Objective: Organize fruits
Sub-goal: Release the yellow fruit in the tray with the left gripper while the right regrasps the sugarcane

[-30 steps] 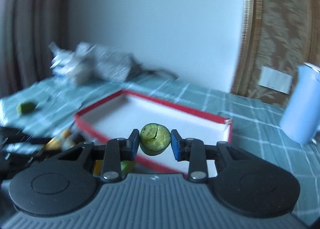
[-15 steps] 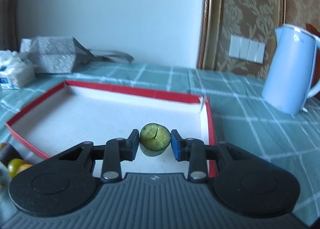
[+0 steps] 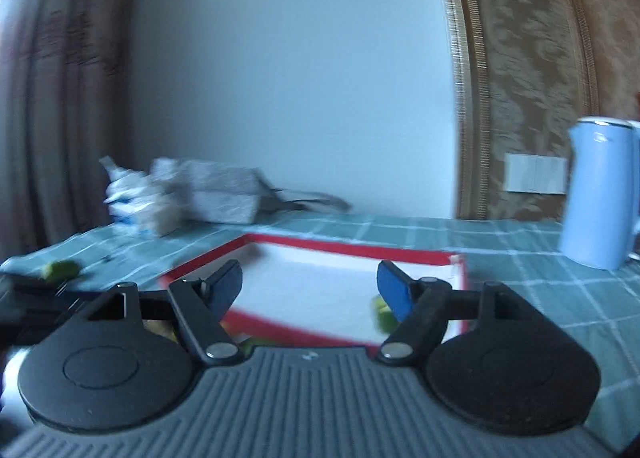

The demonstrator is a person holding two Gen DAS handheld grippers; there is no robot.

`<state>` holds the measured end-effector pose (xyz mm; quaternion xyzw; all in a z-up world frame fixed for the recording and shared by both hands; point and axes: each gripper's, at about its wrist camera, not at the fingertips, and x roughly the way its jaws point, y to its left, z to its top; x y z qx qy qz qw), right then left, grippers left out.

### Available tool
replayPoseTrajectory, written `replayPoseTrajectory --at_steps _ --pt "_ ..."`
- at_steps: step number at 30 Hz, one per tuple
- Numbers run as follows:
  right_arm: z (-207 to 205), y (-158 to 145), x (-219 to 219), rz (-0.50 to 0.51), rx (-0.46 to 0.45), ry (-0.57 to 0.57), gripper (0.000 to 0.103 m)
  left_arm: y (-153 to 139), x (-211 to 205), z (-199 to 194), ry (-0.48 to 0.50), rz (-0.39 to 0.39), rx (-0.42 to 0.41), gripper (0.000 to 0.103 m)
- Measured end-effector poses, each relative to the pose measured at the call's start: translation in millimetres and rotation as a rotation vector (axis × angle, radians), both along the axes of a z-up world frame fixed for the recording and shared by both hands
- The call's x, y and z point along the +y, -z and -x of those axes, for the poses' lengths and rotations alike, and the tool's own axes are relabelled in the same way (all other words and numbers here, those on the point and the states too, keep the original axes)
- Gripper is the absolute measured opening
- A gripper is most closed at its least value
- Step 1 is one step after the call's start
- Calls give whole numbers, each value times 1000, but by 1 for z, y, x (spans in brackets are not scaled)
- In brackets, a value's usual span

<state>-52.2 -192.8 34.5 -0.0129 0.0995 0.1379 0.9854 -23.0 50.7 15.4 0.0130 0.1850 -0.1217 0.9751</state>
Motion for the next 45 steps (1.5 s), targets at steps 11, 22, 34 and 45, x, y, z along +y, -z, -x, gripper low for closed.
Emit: replayPoseTrajectory --at_steps 11,22,34,45 --pt "19 25 42 107 78 -244 74 -35 -28 -31 -48 -85 -64 31" --pt "9 19 16 35 104 -123 79 -45 -73 -99 -98 -143 -44 31" --pt "17 18 -6 -5 152 -46 82 -37 -74 -109 -157 -141 -95 91" --pt "6 39 7 63 330 -62 54 -20 -29 -31 -93 -57 -34 91"
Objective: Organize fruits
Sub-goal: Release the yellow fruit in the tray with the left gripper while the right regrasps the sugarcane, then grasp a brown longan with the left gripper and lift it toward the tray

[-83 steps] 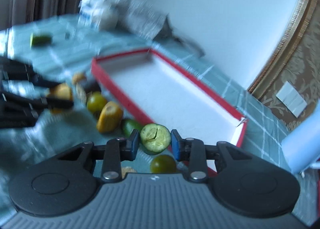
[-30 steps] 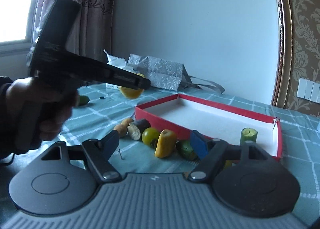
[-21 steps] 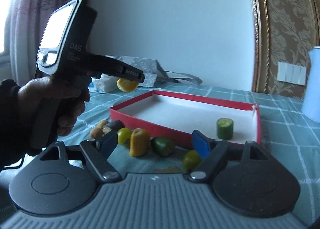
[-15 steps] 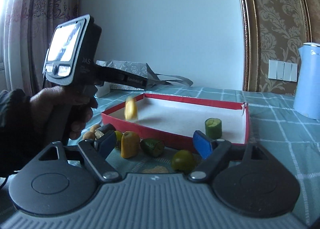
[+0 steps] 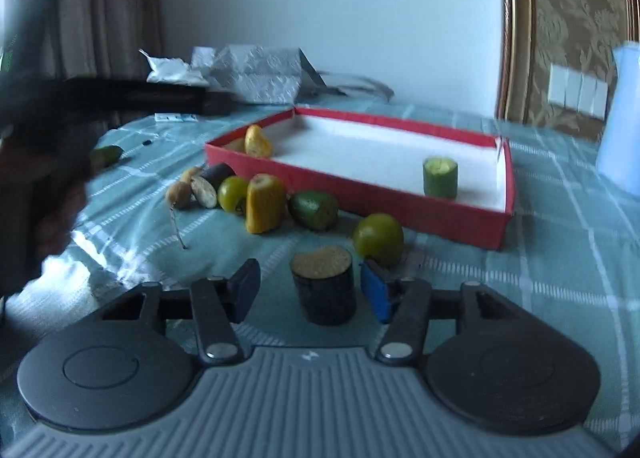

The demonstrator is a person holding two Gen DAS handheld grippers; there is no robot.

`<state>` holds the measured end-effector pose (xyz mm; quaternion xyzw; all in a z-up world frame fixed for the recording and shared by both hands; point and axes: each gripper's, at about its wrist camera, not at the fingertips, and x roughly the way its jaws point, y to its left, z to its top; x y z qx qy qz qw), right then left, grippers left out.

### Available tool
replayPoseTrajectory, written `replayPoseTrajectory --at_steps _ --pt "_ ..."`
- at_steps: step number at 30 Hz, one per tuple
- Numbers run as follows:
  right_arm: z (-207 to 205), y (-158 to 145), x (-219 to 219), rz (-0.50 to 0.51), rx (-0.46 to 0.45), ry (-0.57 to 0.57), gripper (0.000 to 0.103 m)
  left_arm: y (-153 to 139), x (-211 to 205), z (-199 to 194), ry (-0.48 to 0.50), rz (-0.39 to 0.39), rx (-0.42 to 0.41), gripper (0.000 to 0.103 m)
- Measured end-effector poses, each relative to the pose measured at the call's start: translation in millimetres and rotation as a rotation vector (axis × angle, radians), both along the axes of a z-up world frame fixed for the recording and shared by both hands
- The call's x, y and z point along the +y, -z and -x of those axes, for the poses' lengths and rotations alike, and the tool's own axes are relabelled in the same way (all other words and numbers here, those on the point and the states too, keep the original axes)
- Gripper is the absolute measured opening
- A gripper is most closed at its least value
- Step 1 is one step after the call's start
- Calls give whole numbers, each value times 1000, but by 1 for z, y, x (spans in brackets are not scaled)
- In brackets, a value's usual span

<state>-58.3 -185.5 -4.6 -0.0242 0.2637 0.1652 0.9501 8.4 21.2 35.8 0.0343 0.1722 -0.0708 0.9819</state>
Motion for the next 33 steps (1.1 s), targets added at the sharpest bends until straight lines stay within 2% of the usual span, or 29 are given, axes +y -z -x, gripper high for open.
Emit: replayPoseTrajectory --at_steps 3,4,5,6,11,18,27,29,33 --pt "-5 2 0 4 21 14 54 8 8 8 -3 3 24 91" --pt "-5 2 2 14 21 16 50 10 11 10 -4 9 25 91" --pt "-7 4 4 29 32 10 39 11 13 11 -5 16 25 91" --pt "-8 5 5 42 37 16 33 11 15 12 -2 21 25 91" --pt "-10 5 9 61 23 33 33 13 10 21 52 -9 2 91" --pt "0 1 -10 -23 -30 102 33 19 -10 33 164 -108 -15 91" --pt "0 1 -19 -67 -34 100 32 34 -1 10 113 -132 117 90" --pt "0 1 -20 -73 -35 98 33 39 1 6 103 -144 137 88" --pt "0 1 -21 -80 -35 97 33 43 8 -5 110 -119 204 61"
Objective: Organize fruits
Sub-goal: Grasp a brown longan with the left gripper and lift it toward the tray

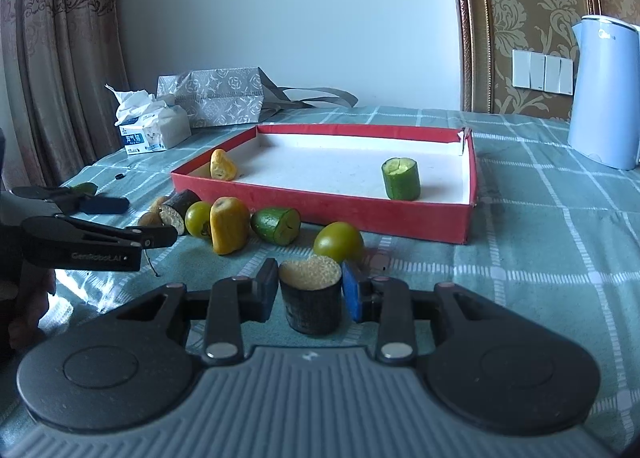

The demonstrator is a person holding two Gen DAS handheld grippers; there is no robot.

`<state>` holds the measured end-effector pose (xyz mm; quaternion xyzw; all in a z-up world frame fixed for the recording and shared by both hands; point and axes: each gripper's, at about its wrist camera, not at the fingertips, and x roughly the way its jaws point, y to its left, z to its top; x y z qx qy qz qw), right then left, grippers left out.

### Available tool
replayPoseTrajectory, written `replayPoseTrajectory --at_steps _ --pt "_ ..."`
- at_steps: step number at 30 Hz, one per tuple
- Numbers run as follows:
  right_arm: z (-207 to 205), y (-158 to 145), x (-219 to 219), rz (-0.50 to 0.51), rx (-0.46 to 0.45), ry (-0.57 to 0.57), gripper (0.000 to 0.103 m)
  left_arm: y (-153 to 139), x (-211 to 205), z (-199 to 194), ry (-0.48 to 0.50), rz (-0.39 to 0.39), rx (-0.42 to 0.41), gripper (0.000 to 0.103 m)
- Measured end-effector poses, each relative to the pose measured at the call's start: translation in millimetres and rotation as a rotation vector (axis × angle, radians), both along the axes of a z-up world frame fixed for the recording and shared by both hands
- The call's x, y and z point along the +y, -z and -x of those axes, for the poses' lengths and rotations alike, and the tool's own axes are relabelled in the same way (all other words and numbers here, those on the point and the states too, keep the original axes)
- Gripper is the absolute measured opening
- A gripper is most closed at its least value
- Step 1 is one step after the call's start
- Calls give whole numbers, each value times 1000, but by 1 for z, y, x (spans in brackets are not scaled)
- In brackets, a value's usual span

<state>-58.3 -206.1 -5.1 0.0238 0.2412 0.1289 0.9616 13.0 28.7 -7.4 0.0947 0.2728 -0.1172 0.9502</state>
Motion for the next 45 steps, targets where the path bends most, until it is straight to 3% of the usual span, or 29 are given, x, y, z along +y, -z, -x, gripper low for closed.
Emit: replayPoseTrajectory --at_steps 2,9,14,23,27,29,32,34,45 --pt "0 0 -1 -2 -3 1 33 2 4 -6 -5 18 33 56" --pt "0 0 1 8 2 -5 33 2 0 -8 -11 0 22 56" --pt "1 0 3 19 -2 -4 33 1 -2 -7 5 1 24 48" --pt "-1 0 3 22 14 -13 33 2 -1 -8 8 11 30 47" --pt "-2 0 3 22 15 -12 33 2 -2 -4 -6 21 30 32" --pt "-3 1 3 26 20 -10 40 1 -1 -1 -22 17 23 24" --pt "-2 1 4 30 16 -8 40 1 3 3 -29 38 28 24" --pt "-2 1 4 27 17 -10 33 0 4 7 -28 47 28 24" --pt "-2 2 10 59 23 -4 34 -7 11 13 -48 92 3 24"
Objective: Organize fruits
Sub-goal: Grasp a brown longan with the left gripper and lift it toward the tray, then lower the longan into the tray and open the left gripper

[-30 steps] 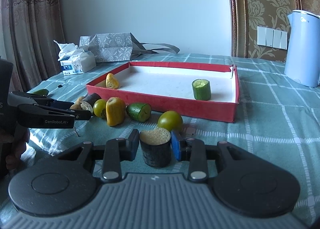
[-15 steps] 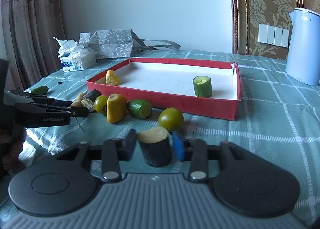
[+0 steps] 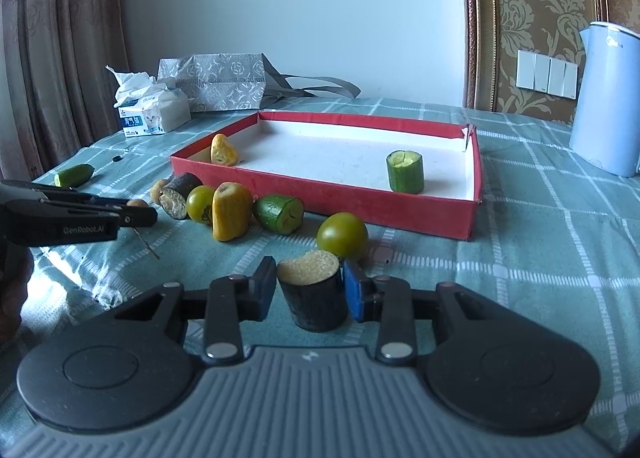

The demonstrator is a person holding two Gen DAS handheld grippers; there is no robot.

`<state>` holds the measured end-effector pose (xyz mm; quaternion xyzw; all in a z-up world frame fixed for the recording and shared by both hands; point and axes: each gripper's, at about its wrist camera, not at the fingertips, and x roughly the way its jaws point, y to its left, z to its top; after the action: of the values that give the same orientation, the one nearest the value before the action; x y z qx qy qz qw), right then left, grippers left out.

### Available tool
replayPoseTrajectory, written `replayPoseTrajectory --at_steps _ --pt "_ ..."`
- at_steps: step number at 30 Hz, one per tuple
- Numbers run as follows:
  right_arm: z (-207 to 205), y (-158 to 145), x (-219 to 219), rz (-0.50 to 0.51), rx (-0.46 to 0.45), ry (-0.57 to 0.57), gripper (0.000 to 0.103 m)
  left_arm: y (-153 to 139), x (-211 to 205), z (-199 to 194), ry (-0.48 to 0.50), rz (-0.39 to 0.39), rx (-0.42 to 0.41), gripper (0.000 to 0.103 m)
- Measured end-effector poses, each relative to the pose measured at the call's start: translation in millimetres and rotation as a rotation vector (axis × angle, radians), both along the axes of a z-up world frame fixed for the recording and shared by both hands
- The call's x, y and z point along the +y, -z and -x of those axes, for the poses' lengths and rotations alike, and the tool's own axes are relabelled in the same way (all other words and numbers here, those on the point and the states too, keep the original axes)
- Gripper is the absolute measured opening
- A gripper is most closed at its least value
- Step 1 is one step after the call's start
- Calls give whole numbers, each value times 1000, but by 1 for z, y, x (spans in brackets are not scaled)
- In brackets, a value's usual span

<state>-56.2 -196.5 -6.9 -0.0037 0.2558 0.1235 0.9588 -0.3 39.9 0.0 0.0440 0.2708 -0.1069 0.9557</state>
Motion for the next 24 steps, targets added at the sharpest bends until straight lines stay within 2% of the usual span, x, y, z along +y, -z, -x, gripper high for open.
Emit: replayPoseTrajectory --at_steps 6,12,16,24 --pt "1 -1 -1 -8 -7 9 34 -37 -15 -8 29 0 -97 24" --pt "4 -2 -6 -38 -18 15 34 -57 -52 -40 0 -71 -145 24" --pt "4 -2 -8 -53 -21 13 34 -59 -69 -61 -33 -93 -140 24" --pt "3 -2 -12 -79 -20 7 34 -50 -86 -99 -89 -103 -73 24"
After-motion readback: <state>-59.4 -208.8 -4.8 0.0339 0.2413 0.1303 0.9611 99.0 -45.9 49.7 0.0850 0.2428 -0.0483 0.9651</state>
